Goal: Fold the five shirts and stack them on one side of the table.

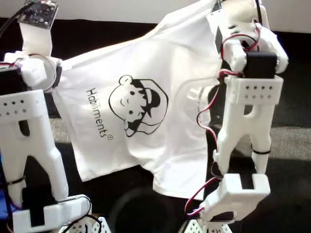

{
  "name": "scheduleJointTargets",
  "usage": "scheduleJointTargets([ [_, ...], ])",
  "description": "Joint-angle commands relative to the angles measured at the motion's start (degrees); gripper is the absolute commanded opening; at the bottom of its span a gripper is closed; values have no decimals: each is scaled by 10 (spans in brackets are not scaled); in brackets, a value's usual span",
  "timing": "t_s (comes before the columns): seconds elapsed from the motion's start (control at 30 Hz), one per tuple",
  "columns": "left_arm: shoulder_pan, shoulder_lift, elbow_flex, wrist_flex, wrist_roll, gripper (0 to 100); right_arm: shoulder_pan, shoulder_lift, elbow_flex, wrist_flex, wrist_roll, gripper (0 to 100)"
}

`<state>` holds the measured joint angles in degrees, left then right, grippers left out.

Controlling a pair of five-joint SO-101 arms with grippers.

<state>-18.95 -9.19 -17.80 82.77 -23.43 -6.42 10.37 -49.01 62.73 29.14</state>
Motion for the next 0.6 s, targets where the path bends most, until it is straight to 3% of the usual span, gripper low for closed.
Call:
scheduleJointTargets([
  [0.0,18,106,-145,-4,-9,9,9,48,-15,-65,-2,6],
  [0.27,43,328,-403,51,-33,9,7,113,-10,-123,-3,6],
  [0.57,44,507,-495,58,-14,9,7,233,-12,-74,-40,6],
])
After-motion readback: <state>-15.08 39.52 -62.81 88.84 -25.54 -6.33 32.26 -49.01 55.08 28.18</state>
